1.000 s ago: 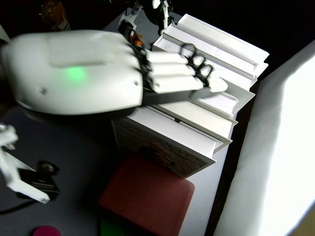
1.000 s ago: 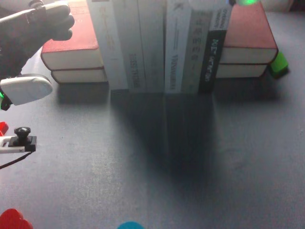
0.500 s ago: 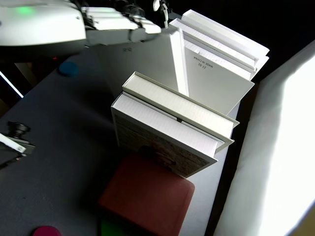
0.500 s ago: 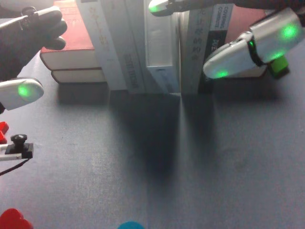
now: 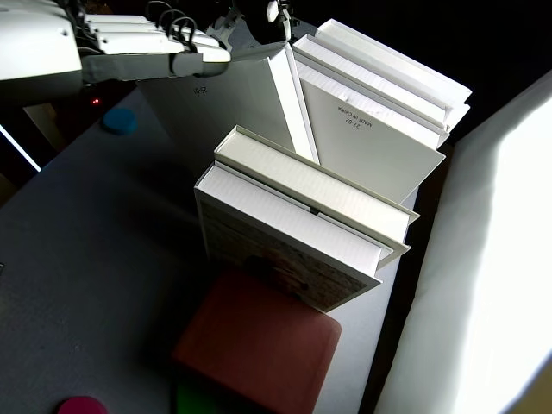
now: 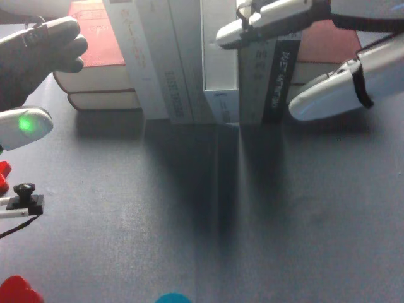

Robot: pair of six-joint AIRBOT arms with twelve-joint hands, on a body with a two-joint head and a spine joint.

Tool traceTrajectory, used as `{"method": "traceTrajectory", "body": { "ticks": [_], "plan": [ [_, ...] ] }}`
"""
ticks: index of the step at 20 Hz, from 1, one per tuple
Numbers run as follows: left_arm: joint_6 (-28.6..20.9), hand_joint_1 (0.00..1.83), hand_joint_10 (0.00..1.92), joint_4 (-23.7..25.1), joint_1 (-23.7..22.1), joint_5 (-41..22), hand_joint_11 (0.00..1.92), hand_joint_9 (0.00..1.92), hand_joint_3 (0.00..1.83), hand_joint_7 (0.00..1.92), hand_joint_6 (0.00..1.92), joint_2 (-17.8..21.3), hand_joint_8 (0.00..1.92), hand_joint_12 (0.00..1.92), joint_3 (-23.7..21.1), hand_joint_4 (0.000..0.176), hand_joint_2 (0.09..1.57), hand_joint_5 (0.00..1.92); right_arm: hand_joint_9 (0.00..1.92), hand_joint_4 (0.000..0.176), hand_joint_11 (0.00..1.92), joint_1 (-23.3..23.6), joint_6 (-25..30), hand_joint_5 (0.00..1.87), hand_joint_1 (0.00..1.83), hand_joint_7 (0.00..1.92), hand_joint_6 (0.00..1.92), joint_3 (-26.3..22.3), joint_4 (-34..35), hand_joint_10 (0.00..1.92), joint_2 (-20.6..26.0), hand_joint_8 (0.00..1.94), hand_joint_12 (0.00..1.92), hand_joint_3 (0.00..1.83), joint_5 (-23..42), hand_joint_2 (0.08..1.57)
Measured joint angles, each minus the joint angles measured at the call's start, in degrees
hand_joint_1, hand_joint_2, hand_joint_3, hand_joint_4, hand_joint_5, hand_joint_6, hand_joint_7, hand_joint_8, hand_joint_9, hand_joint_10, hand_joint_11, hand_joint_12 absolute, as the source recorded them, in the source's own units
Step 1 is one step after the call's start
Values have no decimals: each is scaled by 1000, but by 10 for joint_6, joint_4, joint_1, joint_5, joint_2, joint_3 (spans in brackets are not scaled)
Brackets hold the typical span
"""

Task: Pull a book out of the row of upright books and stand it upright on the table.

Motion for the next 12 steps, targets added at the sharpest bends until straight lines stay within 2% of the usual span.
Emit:
{"method": "traceTrajectory", "body": {
  "ticks": [1,2,3,4,5,6,7,8,9,10,11,12],
  "plan": [
    [0,1003,1,1,0,-3,0,364,7,347,0,-1,1,1166,0,0,846,557,0,176,0,0,2,409,0,0,13,-3,0,0,4,0,0,13,2,1086],
    [0,1019,3,-1,4,-5,0,369,4,349,4,-1,2,1169,-1,6,844,566,0,117,0,0,2,437,28,0,10,-5,9,0,10,0,0,18,14,1179],
    [0,1019,5,-2,5,-3,0,375,0,346,9,-2,1,1171,-2,4,835,580,0,46,0,1,2,391,411,0,9,-5,26,0,14,0,0,18,24,1219],
    [0,1028,7,-4,5,-4,0,380,0,349,10,-3,2,1172,-2,0,837,584,0,57,1,14,5,263,640,0,8,-5,32,0,19,0,0,5,36,1204],
    [0,1030,14,-4,5,-4,0,396,0,362,13,-3,7,1171,-2,0,837,593,0,24,0,34,3,223,940,0,7,-6,30,0,20,0,0,0,44,1108],
    [0,1020,17,-4,5,-4,0,414,0,370,10,-4,5,1190,-2,0,838,597,0,51,0,56,3,44,1003,0,1,-7,32,0,20,0,0,0,50,1074],
    [0,1022,18,-2,5,-4,0,422,0,366,9,-4,2,1193,-2,0,839,598,0,17,0,77,3,8,940,0,0,-7,23,0,18,0,0,0,54,1012],
    [0,1025,16,-2,5,-4,0,419,1,365,8,-4,2,1192,-2,0,840,598,0,33,0,95,3,1,959,0,0,-7,7,0,14,0,0,0,57,948],
    [0,1020,12,-1,4,-4,0,418,0,359,4,-5,1,1169,2,0,833,592,0,101,0,102,4,0,973,0,0,-7,-6,0,10,0,0,0,56,854],
    [0,1031,6,-2,1,-2,0,409,0,357,4,-5,0,1137,3,7,826,596,0,140,0,106,5,0,1009,0,0,-3,-35,0,-4,0,0,0,50,790],
    [0,1040,4,-3,0,-2,0,406,0,356,4,-5,0,1130,3,9,823,599,0,155,0,106,11,0,940,0,0,9,-54,0,-21,0,0,0,50,808],
    [0,1051,2,-2,-1,-3,0,395,0,360,2,-5,1,1102,3,20,824,597,0,159,0,106,31,0,944,0,0,28,-79,0,-46,0,0,0,50,777]
  ]
}}
